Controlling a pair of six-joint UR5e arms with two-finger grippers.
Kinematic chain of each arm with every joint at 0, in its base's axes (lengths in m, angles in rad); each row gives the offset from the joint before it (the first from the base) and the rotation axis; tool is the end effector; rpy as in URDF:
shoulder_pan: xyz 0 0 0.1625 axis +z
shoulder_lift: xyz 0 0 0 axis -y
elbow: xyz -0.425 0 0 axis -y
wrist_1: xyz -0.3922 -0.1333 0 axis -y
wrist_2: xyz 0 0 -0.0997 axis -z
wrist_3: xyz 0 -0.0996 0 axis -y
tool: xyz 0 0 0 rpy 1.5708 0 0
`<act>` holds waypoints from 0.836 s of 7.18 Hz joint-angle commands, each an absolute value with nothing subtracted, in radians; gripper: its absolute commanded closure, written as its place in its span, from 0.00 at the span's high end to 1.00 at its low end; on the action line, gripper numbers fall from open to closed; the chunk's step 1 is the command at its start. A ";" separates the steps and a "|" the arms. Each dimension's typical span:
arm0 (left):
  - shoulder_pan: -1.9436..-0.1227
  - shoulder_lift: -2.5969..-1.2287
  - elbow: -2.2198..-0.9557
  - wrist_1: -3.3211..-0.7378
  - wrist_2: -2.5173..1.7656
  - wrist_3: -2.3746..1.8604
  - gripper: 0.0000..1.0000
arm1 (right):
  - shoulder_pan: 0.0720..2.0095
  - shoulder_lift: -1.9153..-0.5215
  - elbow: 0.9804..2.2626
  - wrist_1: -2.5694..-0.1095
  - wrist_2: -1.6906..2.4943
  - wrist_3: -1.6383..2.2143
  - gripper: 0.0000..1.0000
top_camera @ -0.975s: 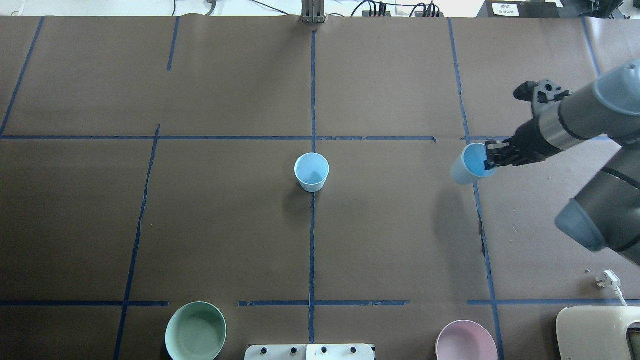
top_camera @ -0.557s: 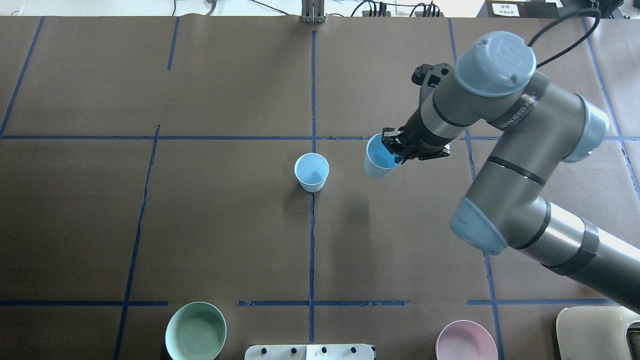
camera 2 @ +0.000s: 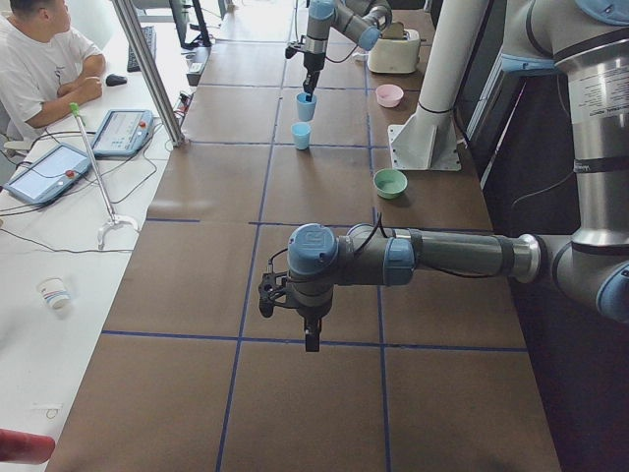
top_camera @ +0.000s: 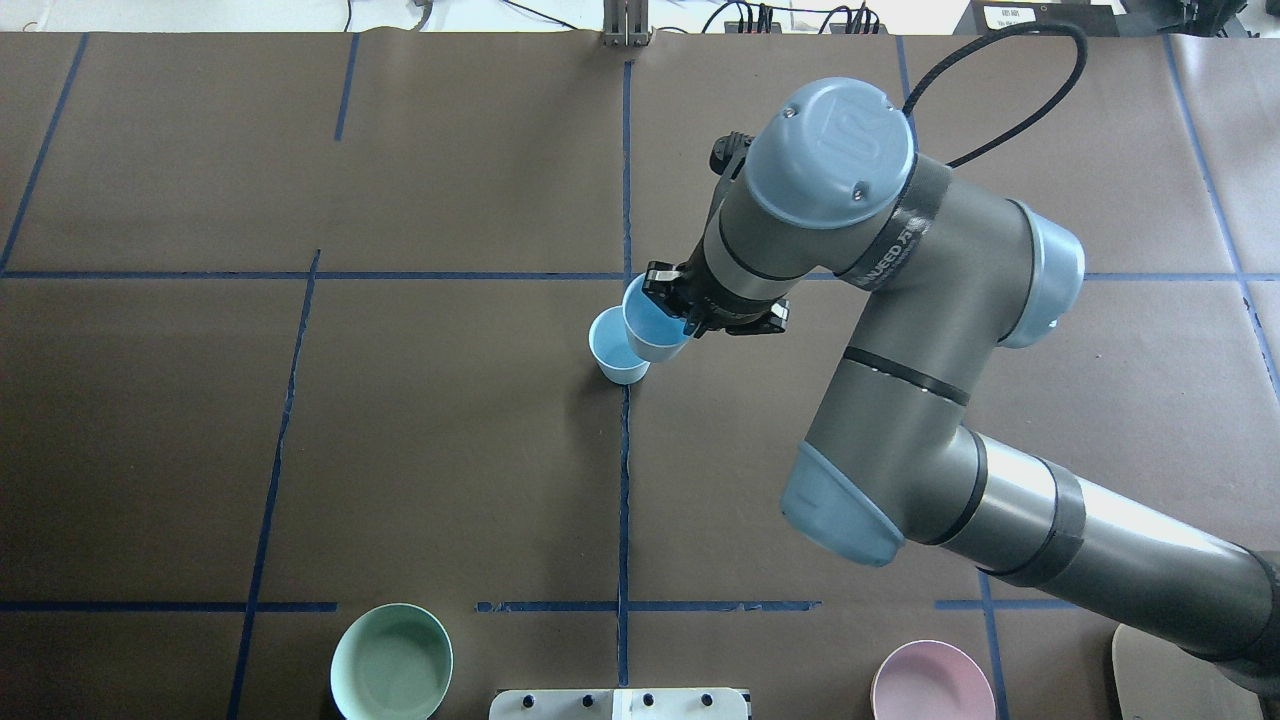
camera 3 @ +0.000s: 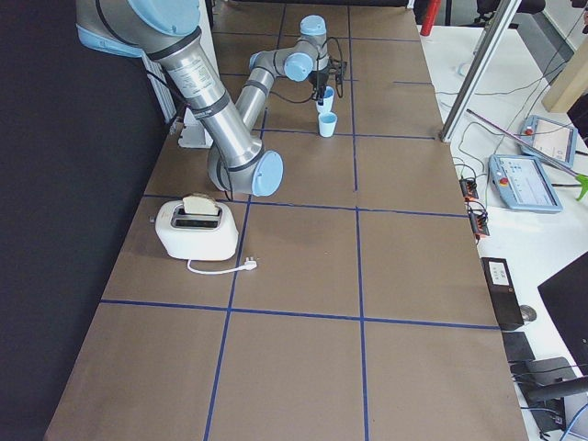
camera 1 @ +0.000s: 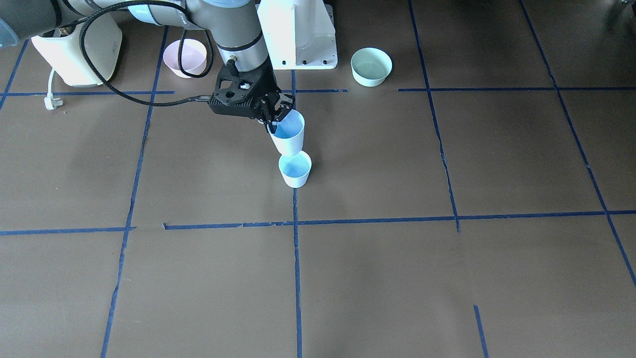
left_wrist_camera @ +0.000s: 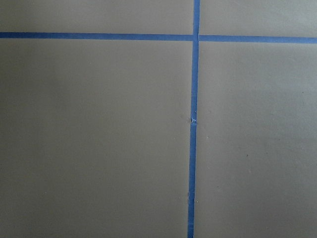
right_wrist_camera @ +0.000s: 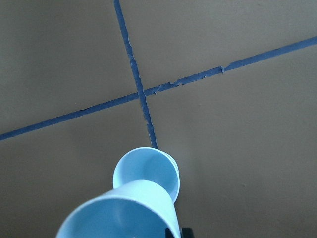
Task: Stack blue cups with both arms
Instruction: 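Lower the held cup into the centered cup and open the right gripper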
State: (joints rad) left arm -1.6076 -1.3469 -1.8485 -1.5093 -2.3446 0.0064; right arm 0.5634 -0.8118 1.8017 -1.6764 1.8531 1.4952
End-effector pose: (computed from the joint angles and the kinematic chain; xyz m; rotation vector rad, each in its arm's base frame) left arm -0.0782 -0.3938 0.6278 0.0094 0.7738 -0.0318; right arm -0.4888 -0.4337 0.1265 0.0257 -0.9205 0.3283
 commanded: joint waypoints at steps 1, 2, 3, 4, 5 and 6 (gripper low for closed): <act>-1.608 -1.347 -1.848 -1.509 -2.349 0.008 1.00 | 0.558 -0.781 1.720 -1.669 1.807 1.503 0.01; -1.608 -1.347 -1.848 -1.509 -2.349 0.008 1.00 | 0.552 -0.779 1.712 -1.667 1.807 1.502 0.01; -1.608 -1.347 -1.848 -1.509 -2.349 0.008 1.00 | 0.548 -0.779 1.712 -1.667 1.806 1.503 0.01; -1.608 -1.347 -1.848 -1.511 -2.349 0.008 1.00 | 0.531 -0.782 1.710 -1.667 1.805 1.503 0.02; -1.608 -1.347 -1.848 -1.509 -2.349 0.008 1.00 | 0.526 -0.782 1.710 -1.667 1.805 1.502 0.06; -1.608 -1.347 -1.848 -1.509 -2.349 0.006 1.00 | 0.526 -0.784 1.709 -1.666 1.805 1.502 0.47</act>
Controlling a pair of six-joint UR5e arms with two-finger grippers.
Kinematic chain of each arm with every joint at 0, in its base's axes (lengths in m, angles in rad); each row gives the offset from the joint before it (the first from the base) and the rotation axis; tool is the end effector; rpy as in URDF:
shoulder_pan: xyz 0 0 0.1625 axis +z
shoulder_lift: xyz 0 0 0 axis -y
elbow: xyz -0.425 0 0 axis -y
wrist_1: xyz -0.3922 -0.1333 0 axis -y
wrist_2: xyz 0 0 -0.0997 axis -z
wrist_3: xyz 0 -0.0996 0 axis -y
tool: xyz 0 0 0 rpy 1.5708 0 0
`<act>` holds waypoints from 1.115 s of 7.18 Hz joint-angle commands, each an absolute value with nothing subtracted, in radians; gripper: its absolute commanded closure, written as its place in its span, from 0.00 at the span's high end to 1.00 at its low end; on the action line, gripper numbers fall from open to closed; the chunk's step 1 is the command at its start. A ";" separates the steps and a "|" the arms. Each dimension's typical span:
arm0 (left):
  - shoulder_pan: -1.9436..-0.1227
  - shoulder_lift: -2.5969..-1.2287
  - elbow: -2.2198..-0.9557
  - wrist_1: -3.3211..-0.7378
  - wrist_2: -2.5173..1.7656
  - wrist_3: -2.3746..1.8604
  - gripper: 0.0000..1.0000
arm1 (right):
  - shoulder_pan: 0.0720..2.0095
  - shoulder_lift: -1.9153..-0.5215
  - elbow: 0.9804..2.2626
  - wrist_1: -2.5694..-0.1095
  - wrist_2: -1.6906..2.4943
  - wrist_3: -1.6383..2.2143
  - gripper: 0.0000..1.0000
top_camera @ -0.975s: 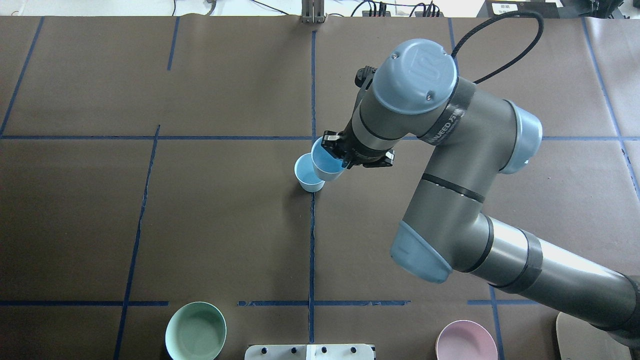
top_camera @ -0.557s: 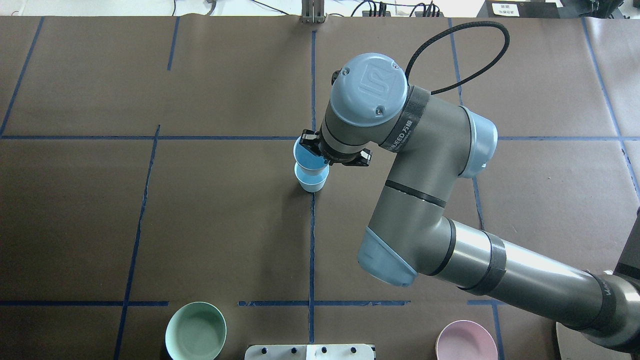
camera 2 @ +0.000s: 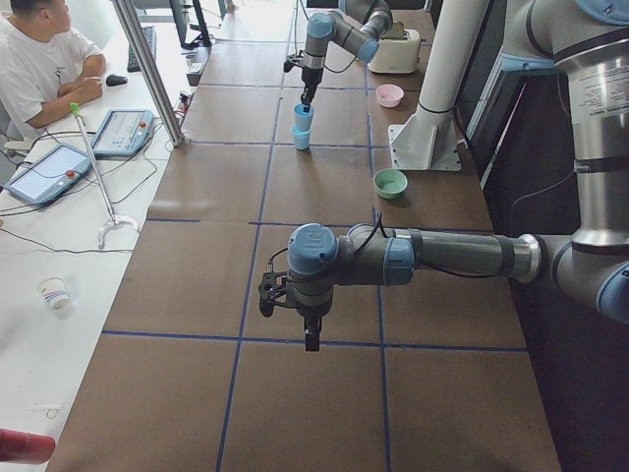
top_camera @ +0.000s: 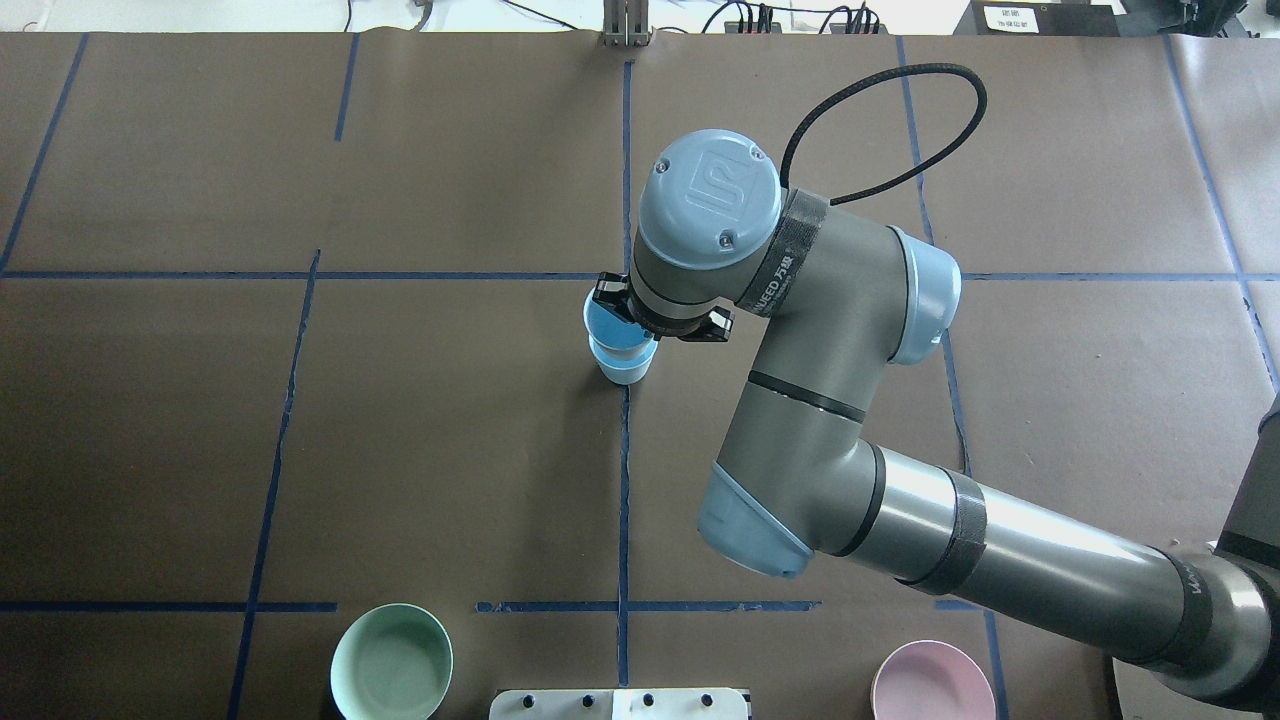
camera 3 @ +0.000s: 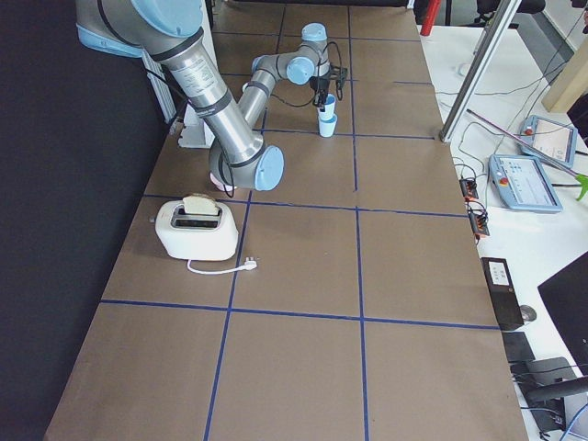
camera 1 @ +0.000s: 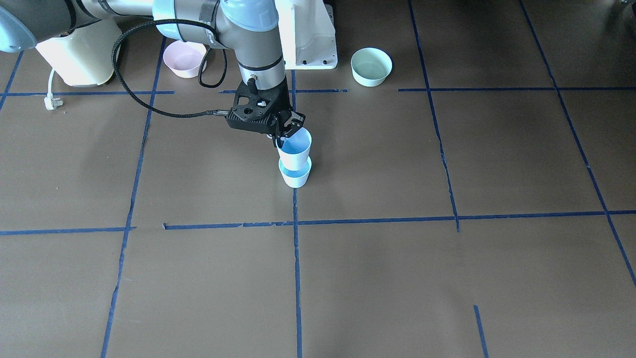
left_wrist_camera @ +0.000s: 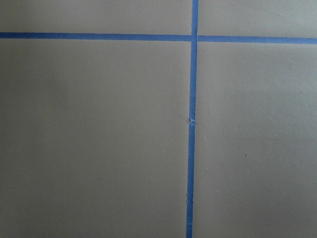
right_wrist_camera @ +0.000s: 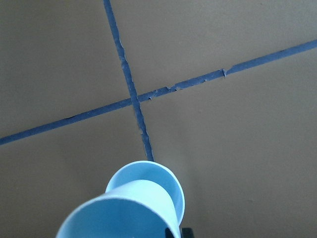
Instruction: Stack blue cups with both arms
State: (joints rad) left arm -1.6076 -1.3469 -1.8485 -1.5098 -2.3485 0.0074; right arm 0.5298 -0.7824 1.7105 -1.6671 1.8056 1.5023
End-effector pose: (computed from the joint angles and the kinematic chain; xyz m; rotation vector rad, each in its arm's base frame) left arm -0.0780 -0.3939 0.6275 0.0104 0.7777 -0.0307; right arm -0.5270 -0.4363 0.1397 0.0329 -0.8602 0.3350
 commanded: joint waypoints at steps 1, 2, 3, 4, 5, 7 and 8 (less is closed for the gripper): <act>-1.608 -1.347 -1.848 -1.511 -2.349 0.006 1.00 | 0.526 -0.788 1.710 -1.667 1.804 1.493 0.99; -1.608 -1.347 -1.848 -1.509 -2.349 0.008 1.00 | 0.528 -0.787 1.709 -1.667 1.805 1.488 0.99; -1.608 -1.347 -1.848 -1.511 -2.349 0.006 1.00 | 0.528 -0.787 1.710 -1.667 1.805 1.483 0.99; -1.608 -1.348 -1.848 -1.511 -2.349 0.008 1.00 | 0.535 -0.790 1.713 -1.667 1.809 1.480 0.99; -1.608 -1.353 -1.848 -1.509 -2.349 0.011 1.00 | 0.569 -0.804 1.716 -1.669 1.833 1.435 0.99; -1.588 -1.359 -1.838 -1.508 -2.338 0.015 1.00 | 0.749 -0.923 1.726 -1.666 2.056 1.150 0.99; -1.550 -1.359 -1.836 -1.508 -2.321 0.017 1.00 | 0.853 -1.025 1.758 -1.664 2.138 0.945 1.00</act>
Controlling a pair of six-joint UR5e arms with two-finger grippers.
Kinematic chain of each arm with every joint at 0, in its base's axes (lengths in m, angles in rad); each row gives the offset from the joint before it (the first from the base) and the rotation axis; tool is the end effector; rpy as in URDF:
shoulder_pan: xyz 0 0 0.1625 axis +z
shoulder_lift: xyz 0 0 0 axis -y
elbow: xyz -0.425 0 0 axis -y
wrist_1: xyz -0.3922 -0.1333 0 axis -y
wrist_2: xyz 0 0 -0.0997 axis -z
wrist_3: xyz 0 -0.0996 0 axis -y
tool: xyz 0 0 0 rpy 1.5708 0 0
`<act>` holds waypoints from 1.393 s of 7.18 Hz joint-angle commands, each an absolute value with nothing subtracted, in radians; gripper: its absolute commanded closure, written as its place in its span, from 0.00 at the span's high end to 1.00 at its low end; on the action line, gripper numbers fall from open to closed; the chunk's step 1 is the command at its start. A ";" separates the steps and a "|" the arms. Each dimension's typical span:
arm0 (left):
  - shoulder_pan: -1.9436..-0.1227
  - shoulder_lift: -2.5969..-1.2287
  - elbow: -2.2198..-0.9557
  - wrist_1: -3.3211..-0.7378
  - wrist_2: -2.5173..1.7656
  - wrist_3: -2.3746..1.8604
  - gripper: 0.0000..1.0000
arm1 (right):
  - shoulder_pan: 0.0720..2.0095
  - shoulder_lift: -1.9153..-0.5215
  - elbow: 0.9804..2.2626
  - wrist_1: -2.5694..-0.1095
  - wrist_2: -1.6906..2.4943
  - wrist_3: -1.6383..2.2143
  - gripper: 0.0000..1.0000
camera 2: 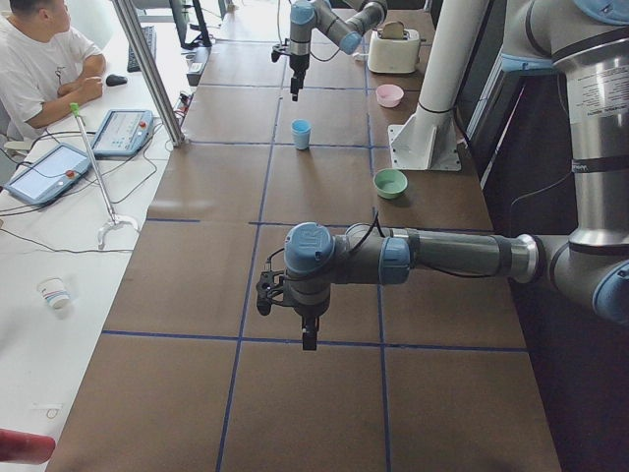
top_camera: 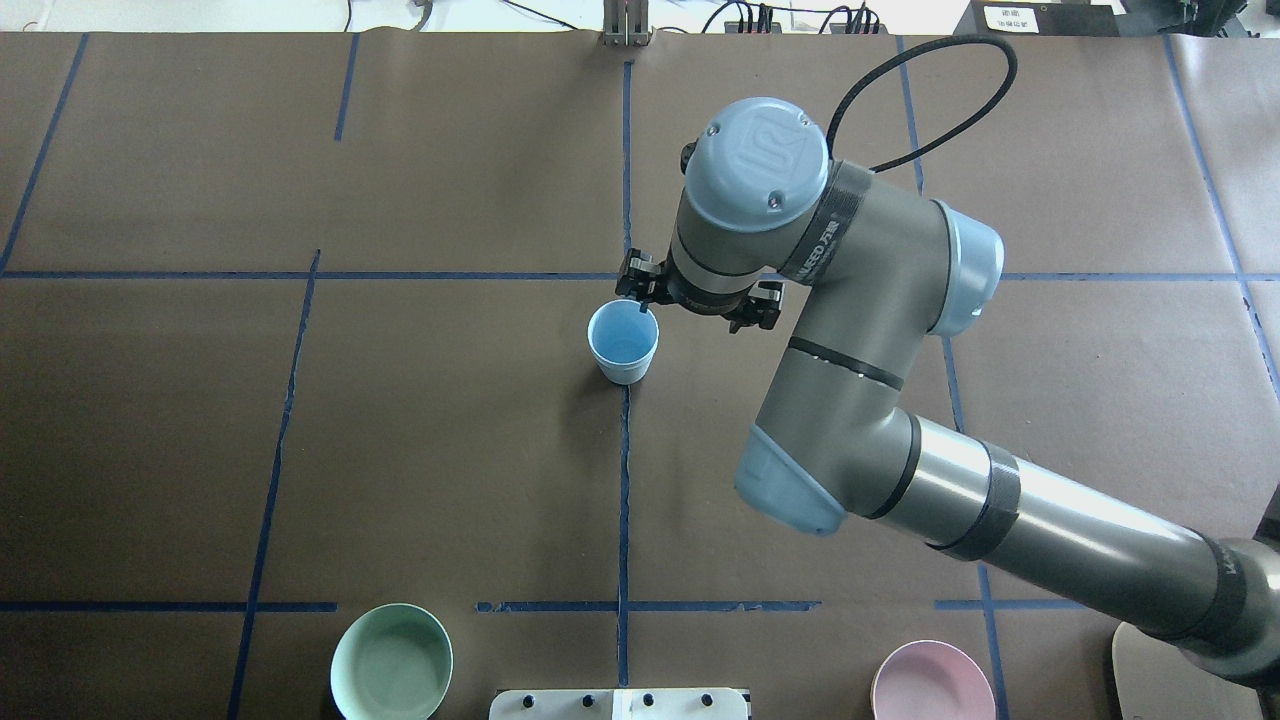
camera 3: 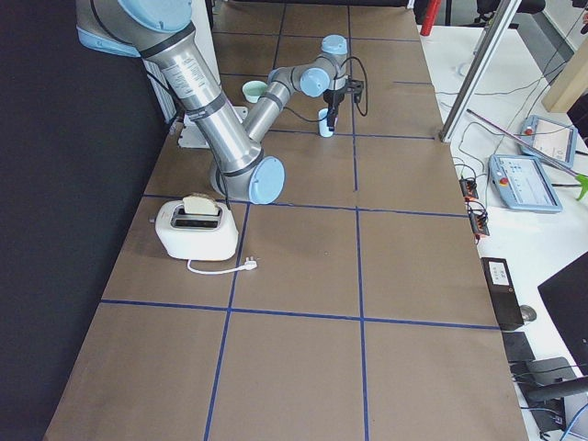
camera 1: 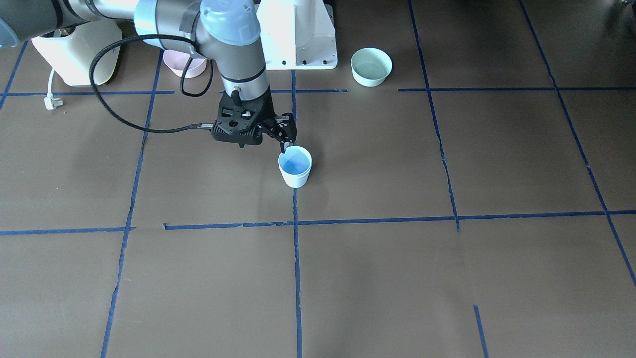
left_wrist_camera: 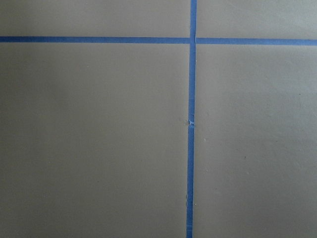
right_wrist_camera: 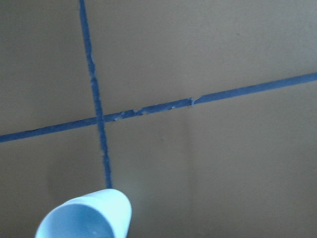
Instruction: Stack blue cups with both arms
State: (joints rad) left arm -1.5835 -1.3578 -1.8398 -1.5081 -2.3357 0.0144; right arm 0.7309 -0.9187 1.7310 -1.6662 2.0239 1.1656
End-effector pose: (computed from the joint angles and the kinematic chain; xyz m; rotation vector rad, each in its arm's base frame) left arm -0.0694 -0.4001 0.6285 0.0040 0.7649 -0.0009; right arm -0.4328 -0.5085 0.2176 0.0136 -0.8267 0.1446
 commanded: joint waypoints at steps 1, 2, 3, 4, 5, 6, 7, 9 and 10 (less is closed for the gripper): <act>-1.536 -1.362 -1.835 -1.505 -2.309 0.015 1.00 | 0.958 -1.142 1.782 -1.664 2.214 0.728 1.00; -1.536 -1.362 -1.829 -1.506 -2.318 0.015 1.00 | 1.030 -1.264 1.825 -1.663 2.239 0.537 1.00; -1.536 -1.362 -1.827 -1.506 -2.322 0.015 1.00 | 1.120 -1.401 1.866 -1.651 2.246 0.338 1.00; -1.536 -1.364 -1.824 -1.506 -2.322 0.015 1.00 | 1.211 -1.545 1.884 -1.590 2.272 0.193 1.00; -1.536 -1.367 -1.827 -1.508 -2.324 0.014 1.00 | 1.297 -1.675 1.876 -1.509 2.317 0.078 1.00; -1.536 -1.371 -1.827 -1.508 -2.324 0.014 1.00 | 1.380 -1.791 1.864 -1.464 2.359 -0.017 1.00; -1.537 -1.370 -1.824 -1.508 -2.322 0.015 1.00 | 1.466 -1.866 1.829 -1.428 2.370 -0.129 1.00; -1.537 -1.368 -1.795 -1.499 -2.321 0.014 1.00 | 1.520 -1.875 1.799 -1.427 2.393 -0.137 1.00; -1.536 -1.368 -1.789 -1.502 -2.319 0.012 1.00 | 1.519 -1.879 1.799 -1.427 2.390 -0.130 1.00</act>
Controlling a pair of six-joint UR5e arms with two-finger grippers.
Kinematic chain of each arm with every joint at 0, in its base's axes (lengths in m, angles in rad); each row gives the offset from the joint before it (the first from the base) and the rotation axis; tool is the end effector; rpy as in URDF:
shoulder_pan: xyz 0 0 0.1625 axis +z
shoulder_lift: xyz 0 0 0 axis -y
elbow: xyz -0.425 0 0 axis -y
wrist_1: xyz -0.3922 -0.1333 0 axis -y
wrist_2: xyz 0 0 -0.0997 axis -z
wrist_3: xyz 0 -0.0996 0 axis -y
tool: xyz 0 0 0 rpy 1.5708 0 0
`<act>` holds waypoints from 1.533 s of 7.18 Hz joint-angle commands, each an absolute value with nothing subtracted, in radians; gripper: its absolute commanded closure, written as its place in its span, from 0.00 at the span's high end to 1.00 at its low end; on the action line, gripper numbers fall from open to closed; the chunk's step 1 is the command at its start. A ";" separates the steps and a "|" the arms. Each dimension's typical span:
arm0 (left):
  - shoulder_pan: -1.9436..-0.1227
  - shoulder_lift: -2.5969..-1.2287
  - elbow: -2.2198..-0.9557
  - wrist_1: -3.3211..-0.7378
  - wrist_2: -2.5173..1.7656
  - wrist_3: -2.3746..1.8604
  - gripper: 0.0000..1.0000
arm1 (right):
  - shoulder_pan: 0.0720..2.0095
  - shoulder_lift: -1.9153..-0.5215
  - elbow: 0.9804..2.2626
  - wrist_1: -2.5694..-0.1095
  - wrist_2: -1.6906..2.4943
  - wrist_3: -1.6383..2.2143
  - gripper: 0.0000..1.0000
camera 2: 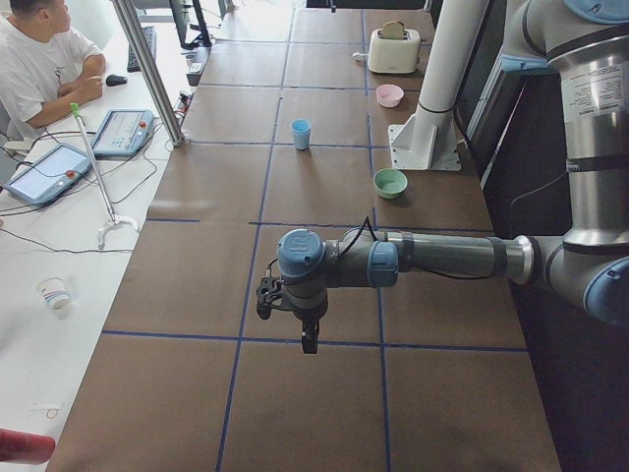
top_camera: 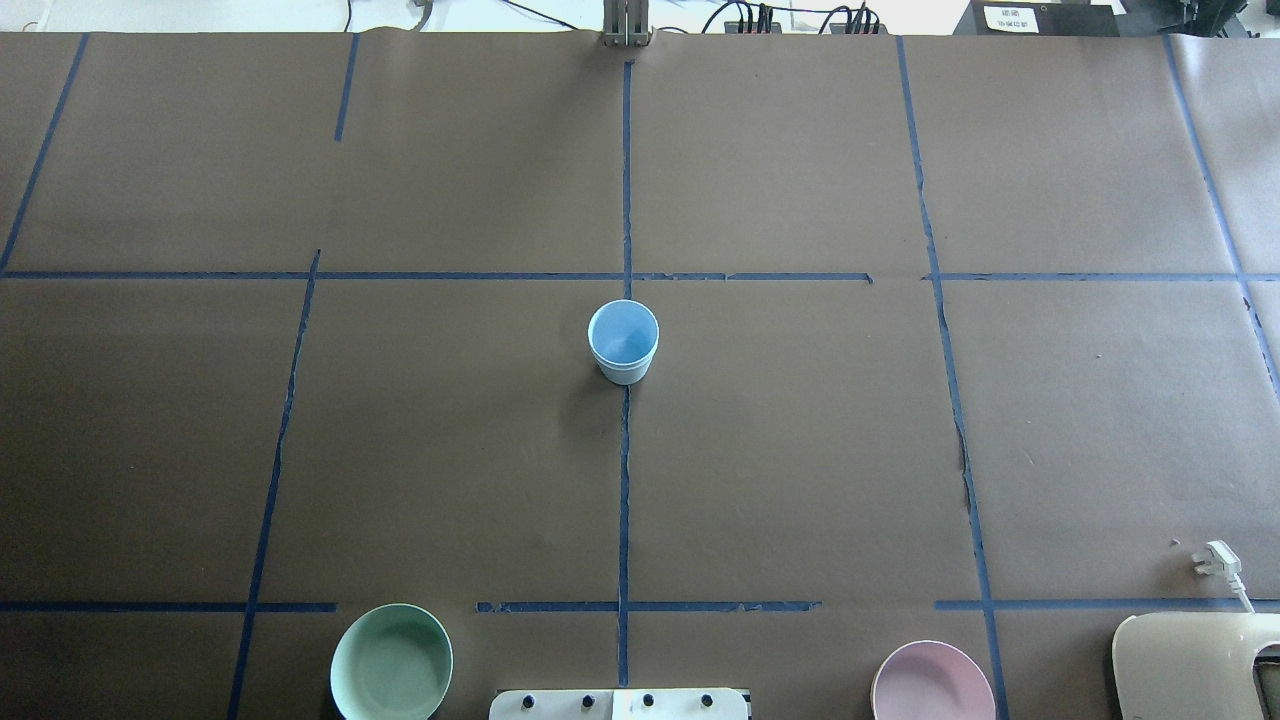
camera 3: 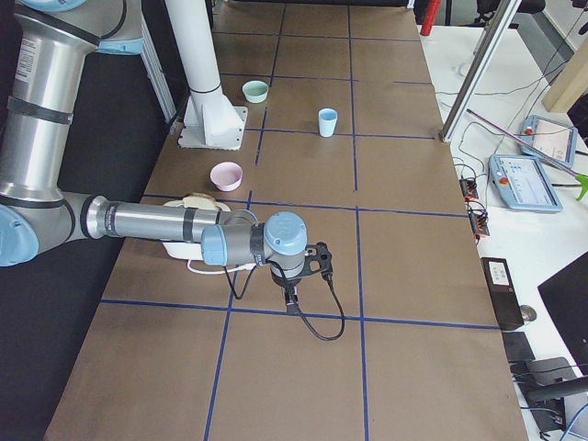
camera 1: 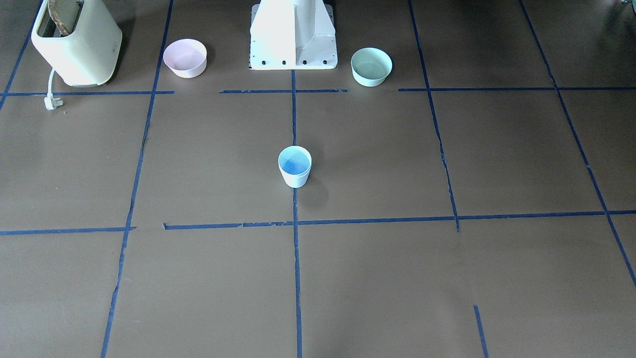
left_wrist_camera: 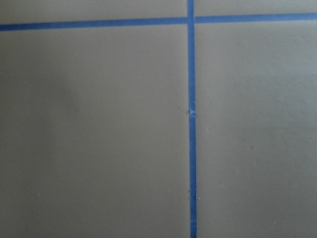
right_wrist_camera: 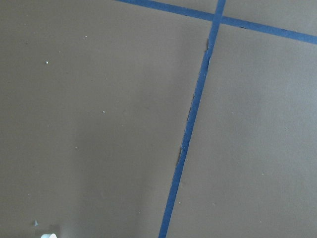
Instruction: Stack blue cups with both arms
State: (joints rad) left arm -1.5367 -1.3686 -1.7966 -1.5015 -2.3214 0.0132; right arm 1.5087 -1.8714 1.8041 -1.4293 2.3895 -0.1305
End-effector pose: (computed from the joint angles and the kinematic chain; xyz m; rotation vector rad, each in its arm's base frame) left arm -0.0516 -0.4050 0.6469 -0.0514 0.7500 0.0279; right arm 0.0375 -0.3730 0.6553 0.0981 -0.8171 -0.2120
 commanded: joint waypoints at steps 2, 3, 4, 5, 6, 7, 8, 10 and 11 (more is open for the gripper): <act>-1.534 -1.359 -1.790 -1.499 -2.321 0.015 1.00 | 1.519 -1.873 1.793 -1.425 2.390 -0.127 1.00; -1.532 -1.359 -1.789 -1.497 -2.322 0.015 1.00 | 1.517 -1.871 1.790 -1.425 2.391 -0.127 1.00; -1.532 -1.359 -1.787 -1.497 -2.322 0.015 1.00 | 1.517 -1.871 1.787 -1.425 2.393 -0.127 1.00; -1.532 -1.359 -1.787 -1.500 -2.322 0.015 1.00 | 1.517 -1.871 1.784 -1.421 2.393 -0.129 1.00; -1.532 -1.359 -1.786 -1.500 -2.322 0.015 1.00 | 1.517 -1.871 1.783 -1.420 2.395 -0.129 1.00; -1.532 -1.359 -1.786 -1.502 -2.322 0.015 1.00 | 1.517 -1.870 1.782 -1.420 2.395 -0.129 1.00; -1.532 -1.359 -1.786 -1.502 -2.322 0.015 1.00 | 1.516 -1.871 1.782 -1.420 2.393 -0.130 1.00; -1.532 -1.359 -1.786 -1.502 -2.322 0.017 1.00 | 1.516 -1.870 1.781 -1.420 2.395 -0.130 1.00; -1.531 -1.359 -1.786 -1.502 -2.322 0.015 1.00 | 1.516 -1.870 1.776 -1.420 2.395 -0.130 1.00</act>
